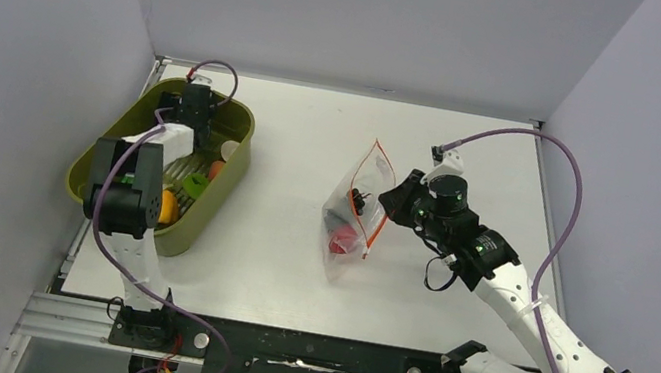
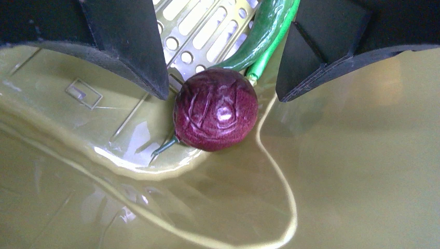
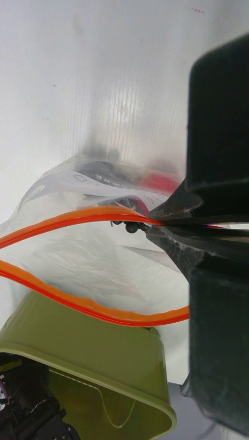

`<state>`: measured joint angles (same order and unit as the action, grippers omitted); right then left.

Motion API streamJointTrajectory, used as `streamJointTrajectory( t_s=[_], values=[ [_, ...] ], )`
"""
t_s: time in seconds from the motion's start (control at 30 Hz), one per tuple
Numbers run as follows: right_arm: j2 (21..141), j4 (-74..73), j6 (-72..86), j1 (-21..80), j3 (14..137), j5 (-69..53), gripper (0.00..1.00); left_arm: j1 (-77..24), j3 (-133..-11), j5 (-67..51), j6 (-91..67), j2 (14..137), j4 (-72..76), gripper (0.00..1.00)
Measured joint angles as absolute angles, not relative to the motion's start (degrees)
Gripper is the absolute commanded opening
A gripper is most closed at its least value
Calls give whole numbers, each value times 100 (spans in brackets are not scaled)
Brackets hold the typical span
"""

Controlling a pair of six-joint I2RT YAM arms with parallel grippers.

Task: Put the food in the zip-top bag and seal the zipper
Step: Pick up the fake vegetable from the bin.

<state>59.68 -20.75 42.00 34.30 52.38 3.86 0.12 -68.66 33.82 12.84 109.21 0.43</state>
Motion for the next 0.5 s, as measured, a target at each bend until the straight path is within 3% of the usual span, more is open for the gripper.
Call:
streamJointTrajectory(
  t_s=[0.5],
  values=[
    [5964, -2121, 4198, 3365, 5238, 384, 0, 16, -7185, 3461, 1302, 11218, 117, 64]
  ],
)
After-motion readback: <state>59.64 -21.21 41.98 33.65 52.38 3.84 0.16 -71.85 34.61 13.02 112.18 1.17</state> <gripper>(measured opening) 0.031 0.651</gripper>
